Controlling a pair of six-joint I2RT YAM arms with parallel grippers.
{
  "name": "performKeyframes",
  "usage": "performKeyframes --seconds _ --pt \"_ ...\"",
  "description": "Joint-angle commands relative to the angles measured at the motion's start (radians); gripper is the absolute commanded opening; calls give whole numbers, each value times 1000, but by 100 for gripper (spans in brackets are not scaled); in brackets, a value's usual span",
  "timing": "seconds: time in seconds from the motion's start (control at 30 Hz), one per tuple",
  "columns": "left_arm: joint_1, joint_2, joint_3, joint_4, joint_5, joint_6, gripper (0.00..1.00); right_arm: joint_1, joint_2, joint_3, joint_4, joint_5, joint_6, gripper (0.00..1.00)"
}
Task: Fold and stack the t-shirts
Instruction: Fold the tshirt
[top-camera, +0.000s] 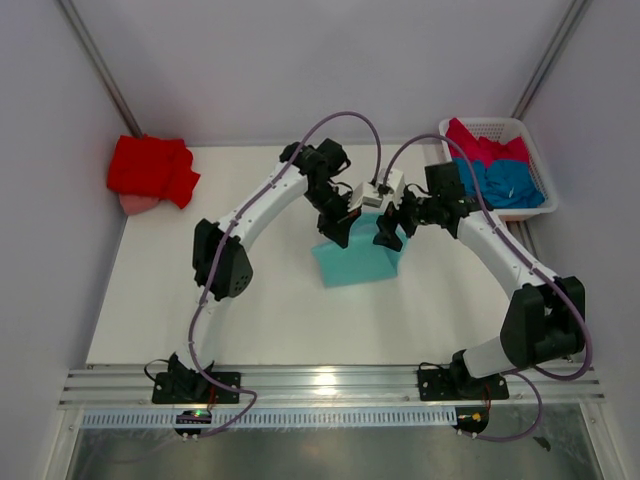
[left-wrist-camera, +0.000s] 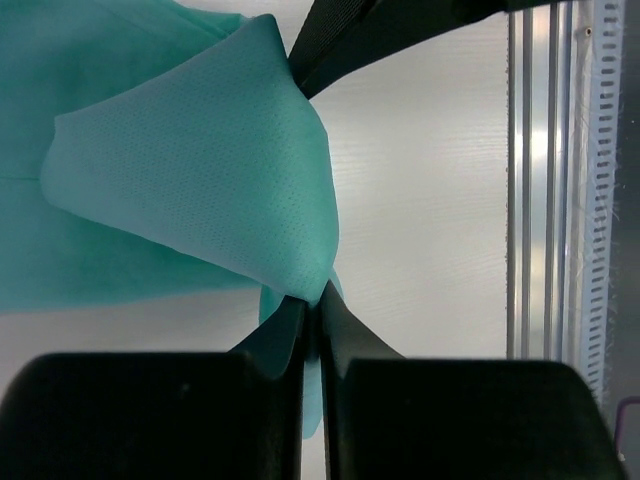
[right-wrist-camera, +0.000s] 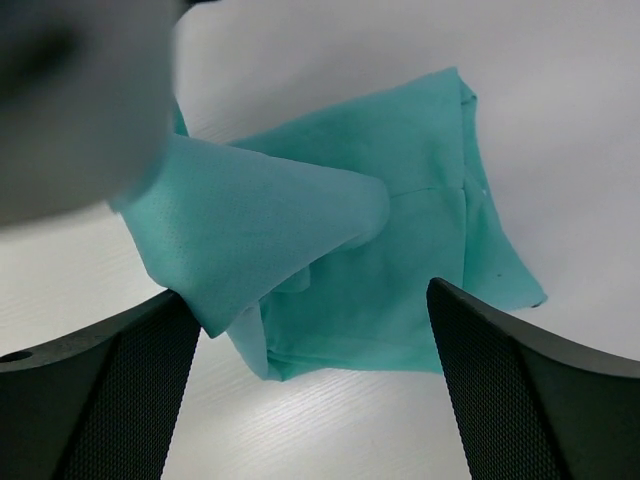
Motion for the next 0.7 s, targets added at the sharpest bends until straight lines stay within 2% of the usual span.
performKeyframes --seconds 0.0,0.1,0.17,0.33,0.67 --pt "-31 -59 9 -200 60 8 1 31 -35 36 -134 -133 -115 95" --pt "-31 -51 9 -195 58 5 1 32 -43 51 -224 -171 -167 94" --pt "-32 -48 11 -192 52 5 1 33 -52 61 -278 -203 -218 87" --pt "-31 -40 12 -183 44 1 1 31 -86 76 -416 -246 -269 86" --pt "-32 -23 32 -167 57 -21 1 32 -268 -27 -280 -268 -163 87"
